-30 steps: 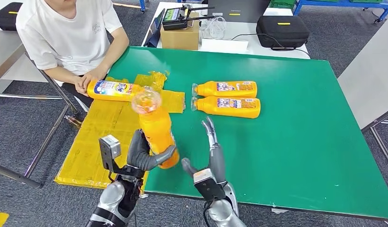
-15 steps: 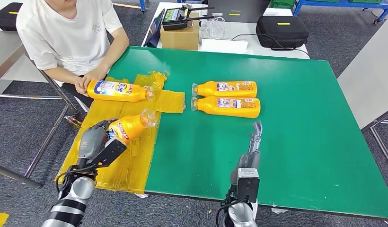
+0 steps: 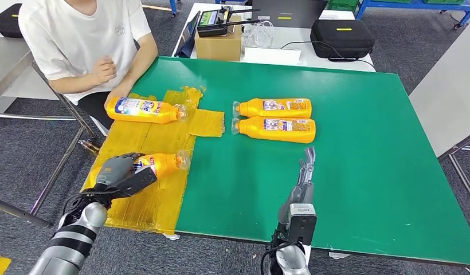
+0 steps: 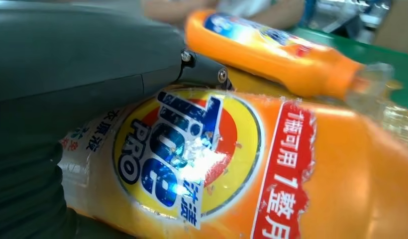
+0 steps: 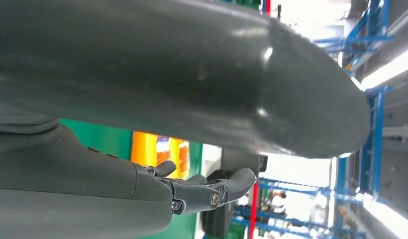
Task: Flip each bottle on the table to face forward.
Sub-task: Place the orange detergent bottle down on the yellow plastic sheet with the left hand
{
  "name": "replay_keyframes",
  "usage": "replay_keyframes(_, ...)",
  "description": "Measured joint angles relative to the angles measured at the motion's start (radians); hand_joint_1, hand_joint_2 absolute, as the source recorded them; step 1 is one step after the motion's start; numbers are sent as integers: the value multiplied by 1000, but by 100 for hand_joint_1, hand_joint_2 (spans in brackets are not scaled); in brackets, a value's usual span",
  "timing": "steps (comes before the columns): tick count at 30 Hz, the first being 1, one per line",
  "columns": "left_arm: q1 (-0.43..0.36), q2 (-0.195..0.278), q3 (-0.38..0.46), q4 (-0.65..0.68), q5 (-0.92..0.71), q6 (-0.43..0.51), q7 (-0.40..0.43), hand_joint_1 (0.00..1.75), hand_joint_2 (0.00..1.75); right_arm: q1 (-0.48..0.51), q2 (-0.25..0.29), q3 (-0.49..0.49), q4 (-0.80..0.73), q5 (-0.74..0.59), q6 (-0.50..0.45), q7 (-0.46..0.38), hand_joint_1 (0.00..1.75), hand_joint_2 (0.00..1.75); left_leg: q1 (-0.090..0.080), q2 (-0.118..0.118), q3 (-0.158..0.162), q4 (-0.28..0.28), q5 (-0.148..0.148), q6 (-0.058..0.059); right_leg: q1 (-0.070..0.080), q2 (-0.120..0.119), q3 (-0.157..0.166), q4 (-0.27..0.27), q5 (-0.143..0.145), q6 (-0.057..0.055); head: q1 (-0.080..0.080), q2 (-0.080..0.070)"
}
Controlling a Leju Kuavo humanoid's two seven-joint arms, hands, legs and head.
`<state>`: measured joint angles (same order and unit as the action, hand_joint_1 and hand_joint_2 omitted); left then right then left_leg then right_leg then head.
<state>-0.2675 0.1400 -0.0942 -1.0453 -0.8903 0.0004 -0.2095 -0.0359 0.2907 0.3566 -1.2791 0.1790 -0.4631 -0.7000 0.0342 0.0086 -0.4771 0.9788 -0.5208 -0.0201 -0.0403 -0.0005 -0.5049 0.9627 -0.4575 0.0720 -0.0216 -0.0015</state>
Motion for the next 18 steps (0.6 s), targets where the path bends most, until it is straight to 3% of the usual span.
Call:
replay_keyframes(3, -20, 5, -25, 28, 21, -60, 32, 0, 175, 5, 7, 12, 0, 14, 14, 2, 0, 0, 0, 0, 1, 0, 0, 0, 0, 0, 1, 0, 0, 0, 0, 0)
replay_keyframes(8, -100, 22, -100, 148, -61, -78, 113, 0, 175, 4, 14, 13, 0, -1, 39, 13, 0, 0, 0, -1, 4, 0, 0, 0, -1, -1, 6, 0, 0, 0, 0, 0)
replay_keyframes(14, -141, 42, -119, 242, 39, -132, 58, 0, 175, -5, 15, 12, 10, -7, 63, 13, 0, 0, 0, -1, 11, -1, 0, 0, -1, -1, 14, 0, -1, 0, 0, 0)
replay_keyframes(18, -94, 56, -105, 188, 180, -172, -9, 0, 175, -5, 15, 11, 20, -18, 62, 6, 0, 0, 0, -1, 14, -1, 0, 0, -1, -1, 16, 1, -1, 0, 0, 0)
